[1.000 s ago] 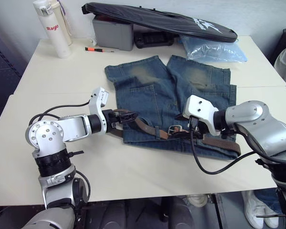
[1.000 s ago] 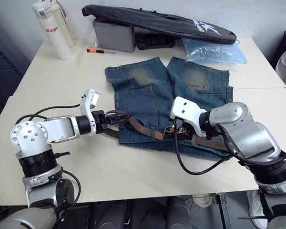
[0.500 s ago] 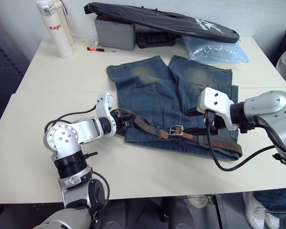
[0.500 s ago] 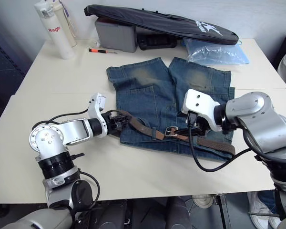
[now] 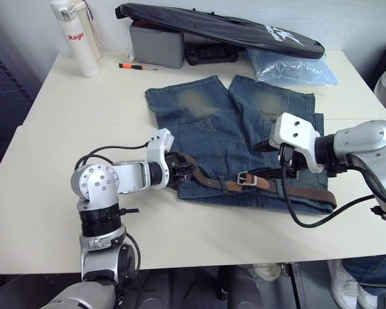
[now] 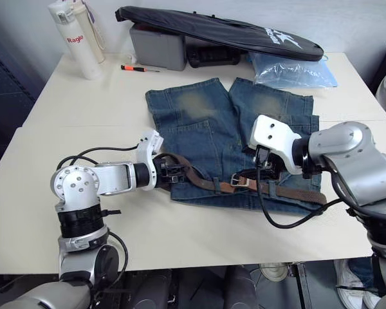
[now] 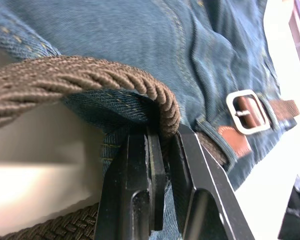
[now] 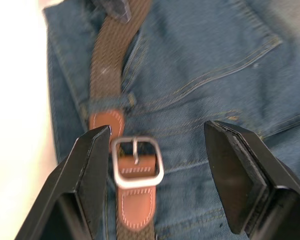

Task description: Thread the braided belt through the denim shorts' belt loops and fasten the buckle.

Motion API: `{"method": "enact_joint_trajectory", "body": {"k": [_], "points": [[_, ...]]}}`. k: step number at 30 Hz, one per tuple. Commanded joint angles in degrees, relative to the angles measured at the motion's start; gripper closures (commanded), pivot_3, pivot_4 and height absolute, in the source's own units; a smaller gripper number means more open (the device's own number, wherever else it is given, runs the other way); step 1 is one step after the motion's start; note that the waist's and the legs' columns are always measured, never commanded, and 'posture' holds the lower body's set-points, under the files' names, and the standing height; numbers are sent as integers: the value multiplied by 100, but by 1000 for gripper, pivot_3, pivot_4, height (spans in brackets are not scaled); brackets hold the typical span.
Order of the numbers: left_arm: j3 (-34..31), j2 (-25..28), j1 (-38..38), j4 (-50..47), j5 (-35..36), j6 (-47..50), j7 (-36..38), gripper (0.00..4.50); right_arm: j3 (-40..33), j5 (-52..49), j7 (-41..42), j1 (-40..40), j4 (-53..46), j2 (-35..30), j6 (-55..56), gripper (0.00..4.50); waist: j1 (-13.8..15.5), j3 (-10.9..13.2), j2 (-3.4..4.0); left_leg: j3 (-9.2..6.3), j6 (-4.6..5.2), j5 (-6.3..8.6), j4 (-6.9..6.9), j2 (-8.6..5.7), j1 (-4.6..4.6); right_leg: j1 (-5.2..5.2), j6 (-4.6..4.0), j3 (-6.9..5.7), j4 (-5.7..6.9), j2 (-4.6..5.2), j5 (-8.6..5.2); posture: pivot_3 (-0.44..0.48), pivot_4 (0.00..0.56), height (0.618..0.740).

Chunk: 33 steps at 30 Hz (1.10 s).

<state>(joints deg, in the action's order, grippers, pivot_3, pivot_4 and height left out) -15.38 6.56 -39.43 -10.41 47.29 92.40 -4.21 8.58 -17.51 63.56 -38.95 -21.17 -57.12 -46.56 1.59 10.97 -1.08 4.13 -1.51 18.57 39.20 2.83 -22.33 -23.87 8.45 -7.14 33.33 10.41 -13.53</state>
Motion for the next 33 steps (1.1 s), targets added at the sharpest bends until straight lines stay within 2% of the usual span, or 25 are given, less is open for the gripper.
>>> {"method": "enact_joint_trajectory", "body": {"k": [1, 6, 11, 15, 19, 22, 27, 33], "points": [[101, -86, -56, -100, 95, 10, 210, 4496, -226, -74, -44, 37, -200, -155, -92, 1276, 0, 0, 0, 0, 0, 0, 0, 0, 0, 0, 0, 0, 0, 0, 0, 0, 150, 740], [-156, -165, -102, -33, 233, 10, 170, 4496, -214, -99, -48, 107, -231, -216, -142, 1276, -4, 0, 0, 0, 0, 0, 0, 0, 0, 0, 0, 0, 0, 0, 0, 0, 150, 740], [-335, -162, -16, -54, 729, 10, -90, 4496, -97, 2, -25, 209, -113, -256, -21, 1276, -2, 0, 0, 0, 0, 0, 0, 0, -1, 0, 0, 0, -1, 1, 0, 0, 150, 740], [-259, -52, 122, -131, 1022, 10, -314, 4496, 80, 114, -25, 229, 176, -85, 255, 1276, -12, 0, 0, 0, 0, 0, 0, 0, 1, 0, 0, 1, -1, 1, 0, 0, 150, 740], [-212, -24, 195, -155, 1119, 10, -525, 4496, 403, 338, -108, -41, 812, 352, 566, 1276, -16, -1, -1, 0, 0, 0, 1, 0, 2, 1, 0, 1, 0, 0, 0, 0, 150, 740], [-203, -71, 190, -145, 1209, 10, -655, 4500, 673, 435, -22, -403, 1661, 922, 840, 2067, -24, -1, 0, 0, 0, 0, 1, 0, 2, 1, 0, 1, 0, 0, 0, 0, 150, 740], [-232, -157, 113, -91, 1281, 10, -827, 4500, 1295, 920, 249, -785, 3077, 1668, 1577, 4386, -14, -1, -1, 0, -1, -1, 0, -1, 3, 4, 1, -2, -2, 0, 0, 0, 150, 740], [-254, -247, 74, -126, 1269, 10, -966, 4500, 1625, 1342, 259, -1069, 4144, 2339, 1901, 4459, -46, -2, -1, 0, -1, -2, 0, -1, 11, 11, 2, -2, -4, -1, 1, 0, 150, 740]]}}
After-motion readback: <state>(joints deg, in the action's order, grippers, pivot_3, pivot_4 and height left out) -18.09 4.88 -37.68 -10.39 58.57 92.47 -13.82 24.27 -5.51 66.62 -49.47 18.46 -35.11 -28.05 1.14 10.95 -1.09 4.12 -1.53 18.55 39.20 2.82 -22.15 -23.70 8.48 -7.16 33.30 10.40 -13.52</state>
